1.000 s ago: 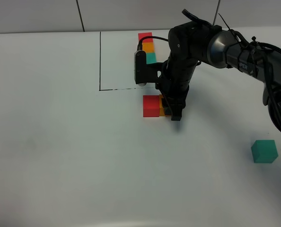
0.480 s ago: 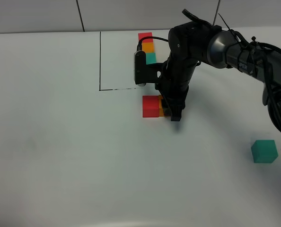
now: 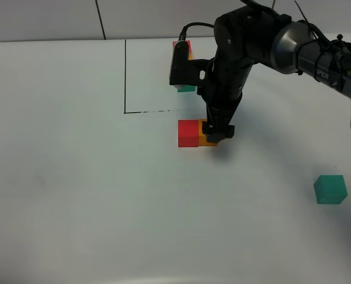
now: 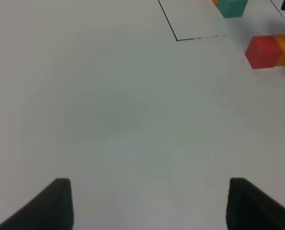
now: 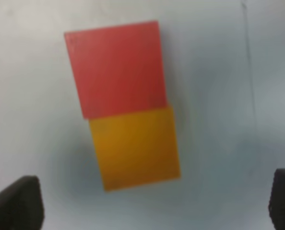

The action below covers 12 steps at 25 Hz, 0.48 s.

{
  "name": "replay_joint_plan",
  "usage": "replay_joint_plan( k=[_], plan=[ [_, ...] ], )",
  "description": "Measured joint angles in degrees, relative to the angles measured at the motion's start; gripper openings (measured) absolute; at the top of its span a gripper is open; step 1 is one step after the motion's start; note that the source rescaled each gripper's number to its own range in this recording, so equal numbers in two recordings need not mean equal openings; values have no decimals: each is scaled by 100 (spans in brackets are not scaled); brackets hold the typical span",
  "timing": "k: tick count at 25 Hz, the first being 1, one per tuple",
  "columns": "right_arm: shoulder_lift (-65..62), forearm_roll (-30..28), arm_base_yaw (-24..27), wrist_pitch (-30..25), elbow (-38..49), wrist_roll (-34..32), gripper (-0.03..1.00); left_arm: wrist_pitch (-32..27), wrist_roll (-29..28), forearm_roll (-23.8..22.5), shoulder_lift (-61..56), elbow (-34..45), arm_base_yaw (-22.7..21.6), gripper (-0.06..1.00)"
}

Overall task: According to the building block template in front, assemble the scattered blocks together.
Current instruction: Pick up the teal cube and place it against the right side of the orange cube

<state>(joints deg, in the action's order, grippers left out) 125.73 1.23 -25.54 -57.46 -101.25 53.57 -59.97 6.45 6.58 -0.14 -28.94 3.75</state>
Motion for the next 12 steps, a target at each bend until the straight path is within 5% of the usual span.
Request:
replay_joint_plan(
  k=[6, 12],
  plan=[
    [-682, -72, 240, 267, 1034, -902, 91, 0, 0, 0, 0, 0, 0, 42],
    [-1783, -227, 613, 833, 2598, -2735, 91, 0, 0, 0, 0, 0, 0, 42]
  ],
)
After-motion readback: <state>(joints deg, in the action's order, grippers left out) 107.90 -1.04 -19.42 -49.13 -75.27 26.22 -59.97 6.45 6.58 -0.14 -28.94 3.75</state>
